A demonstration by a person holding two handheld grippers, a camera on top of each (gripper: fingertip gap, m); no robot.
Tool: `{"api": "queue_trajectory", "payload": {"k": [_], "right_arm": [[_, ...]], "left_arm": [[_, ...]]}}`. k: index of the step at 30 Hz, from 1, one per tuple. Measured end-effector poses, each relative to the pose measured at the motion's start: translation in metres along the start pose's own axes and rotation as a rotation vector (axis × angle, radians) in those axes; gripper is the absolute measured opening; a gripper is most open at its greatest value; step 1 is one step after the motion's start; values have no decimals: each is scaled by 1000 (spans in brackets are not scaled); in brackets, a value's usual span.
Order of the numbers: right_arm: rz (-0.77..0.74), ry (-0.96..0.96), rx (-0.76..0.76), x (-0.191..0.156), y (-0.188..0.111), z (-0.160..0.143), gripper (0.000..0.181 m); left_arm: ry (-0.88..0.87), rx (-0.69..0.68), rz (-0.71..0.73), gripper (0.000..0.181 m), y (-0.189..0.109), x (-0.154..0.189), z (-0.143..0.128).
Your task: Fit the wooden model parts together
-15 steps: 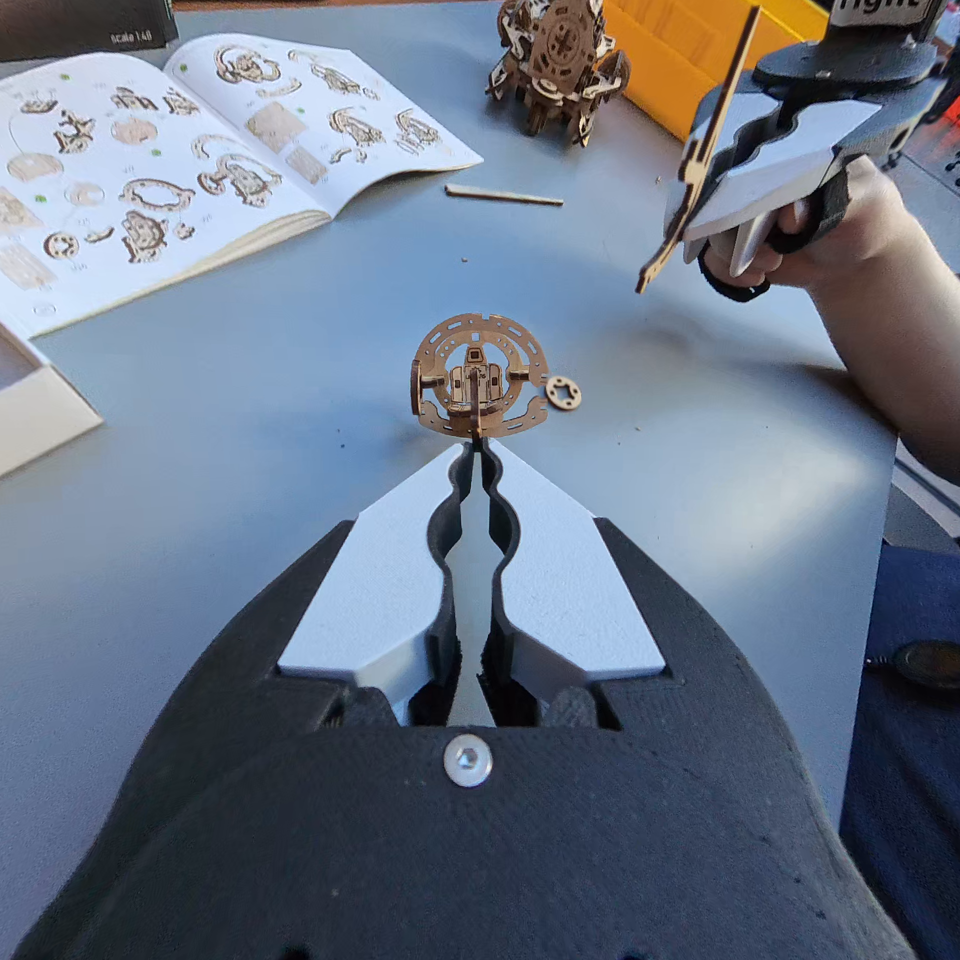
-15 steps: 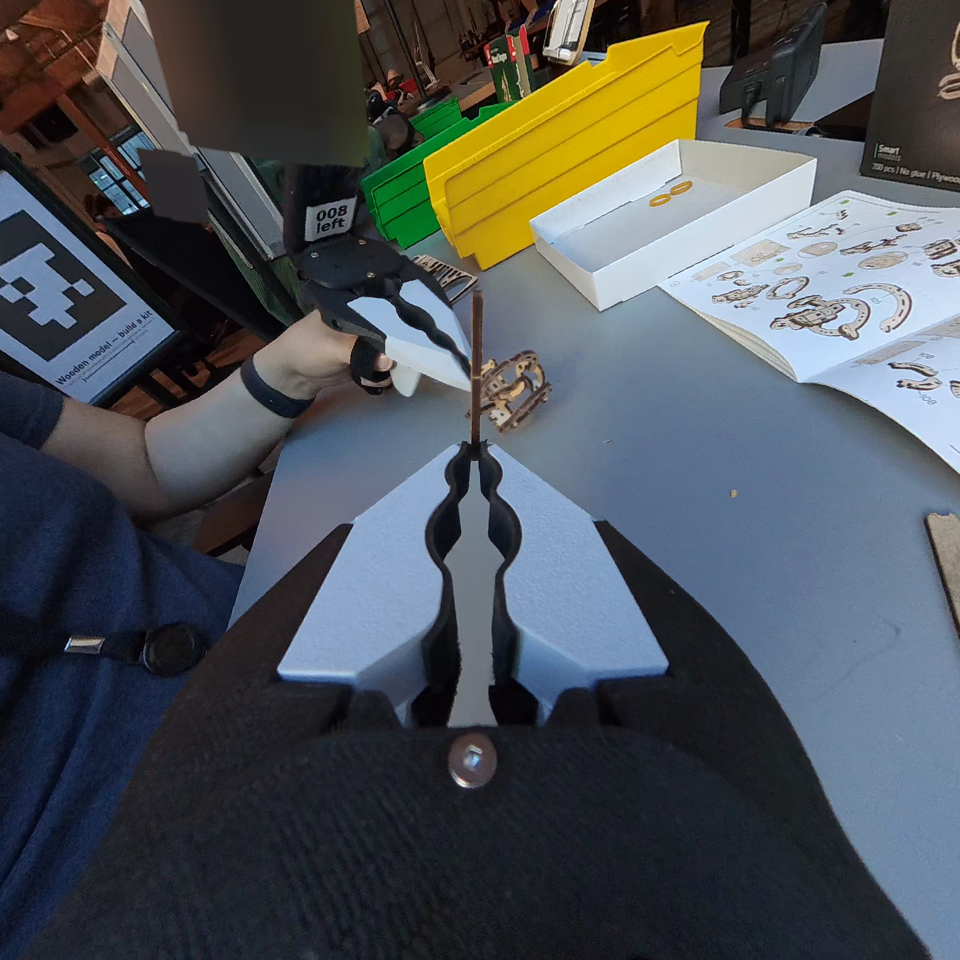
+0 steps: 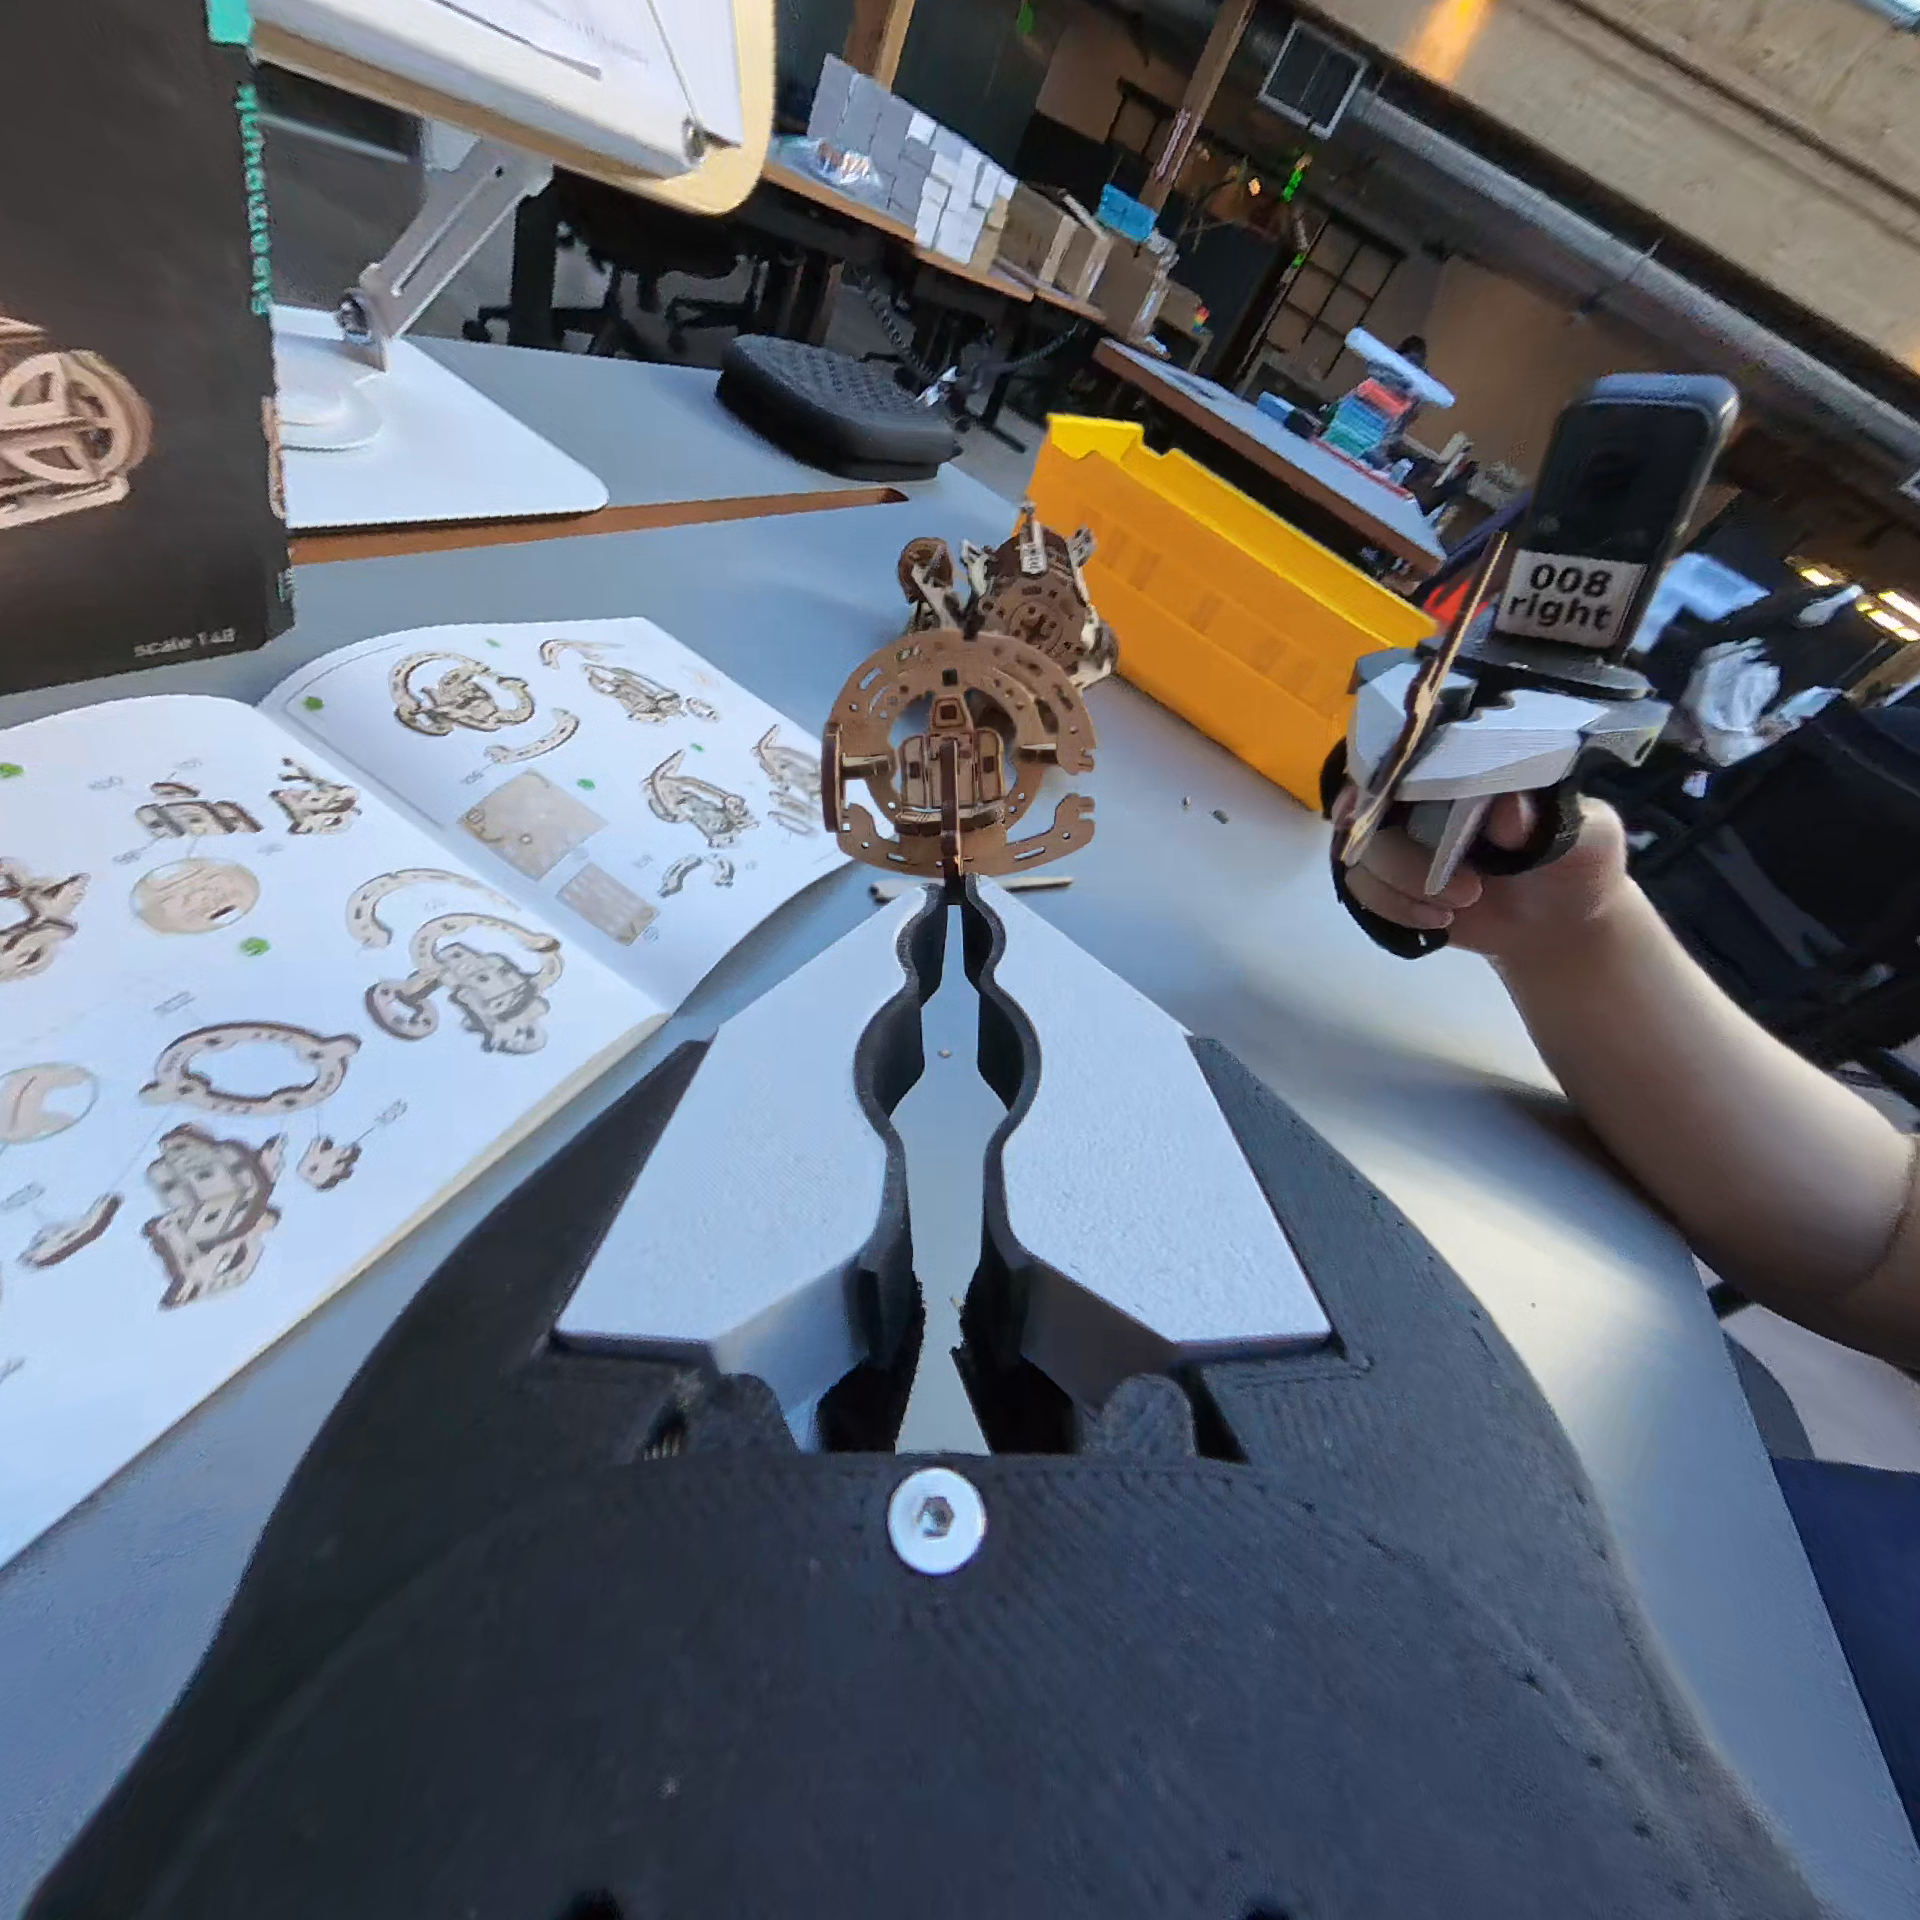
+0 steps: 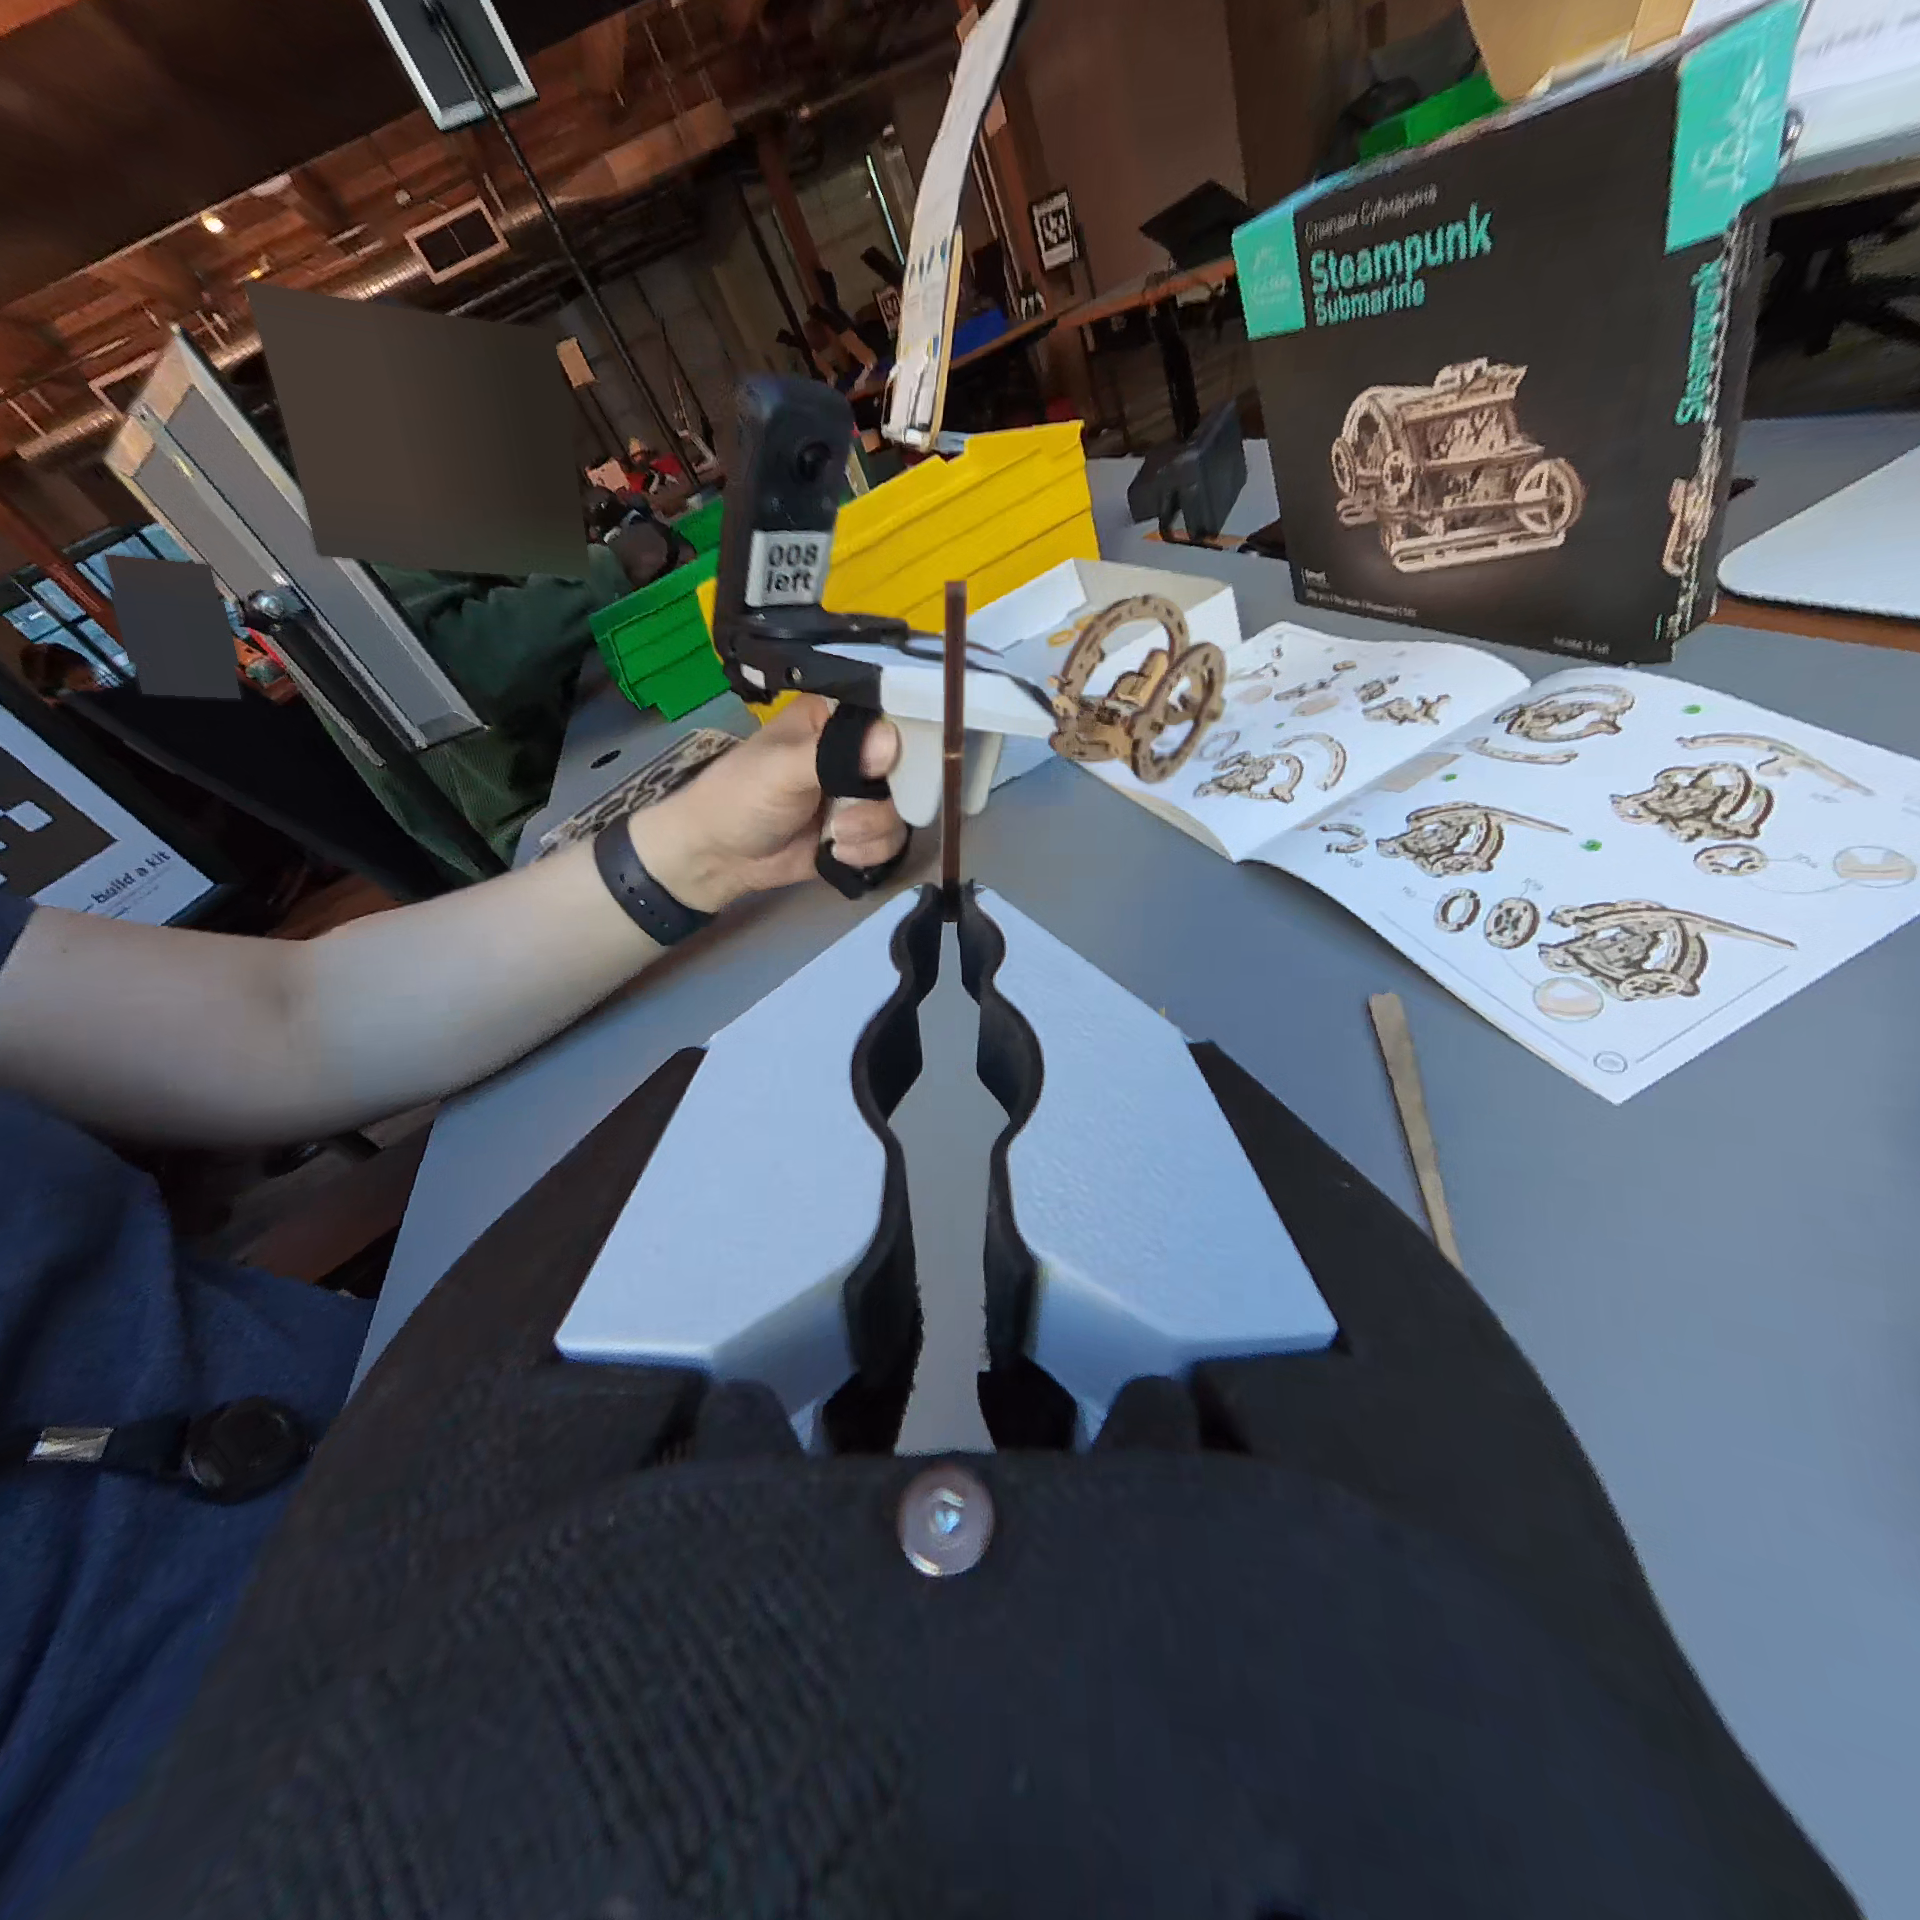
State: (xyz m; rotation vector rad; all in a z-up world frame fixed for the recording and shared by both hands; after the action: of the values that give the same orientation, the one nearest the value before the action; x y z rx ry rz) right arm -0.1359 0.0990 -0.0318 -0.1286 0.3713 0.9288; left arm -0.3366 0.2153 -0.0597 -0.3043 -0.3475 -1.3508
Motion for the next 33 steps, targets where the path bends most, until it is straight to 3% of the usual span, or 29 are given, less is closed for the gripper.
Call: {"api": "queue_trajectory", "payload": {"k": [6,13,21,28,33], "right_arm": [[-62,-76,106,3,-8,12,1],[-132,-130,250,15,-19,17,1],[-189,-134,269,31,-17,6,1],[-94,-88,304,38,-15,3,1],[-115,-74,312,44,-17,4,1]], "left_arm": [[37,12,-36,0,22,-9,-2],[25,141,-38,0,8,-6,1],[52,139,-29,0,2,-10,3],[42,136,-41,0,5,-9,2],[21,140,-52,0,6,-10,2]]}}
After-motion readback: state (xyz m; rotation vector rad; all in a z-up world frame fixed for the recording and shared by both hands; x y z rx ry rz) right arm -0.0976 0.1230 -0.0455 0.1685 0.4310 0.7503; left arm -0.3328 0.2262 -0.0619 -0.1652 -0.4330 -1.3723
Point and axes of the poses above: each gripper's, where its closed fingertips meet, y out along the fingers, z out of its top, x = y × z across the jaws, the point moved 7 cm from there along -y, back along the fingers, and after that the axes turned 9 degrees about x, right-handed, at the moved point
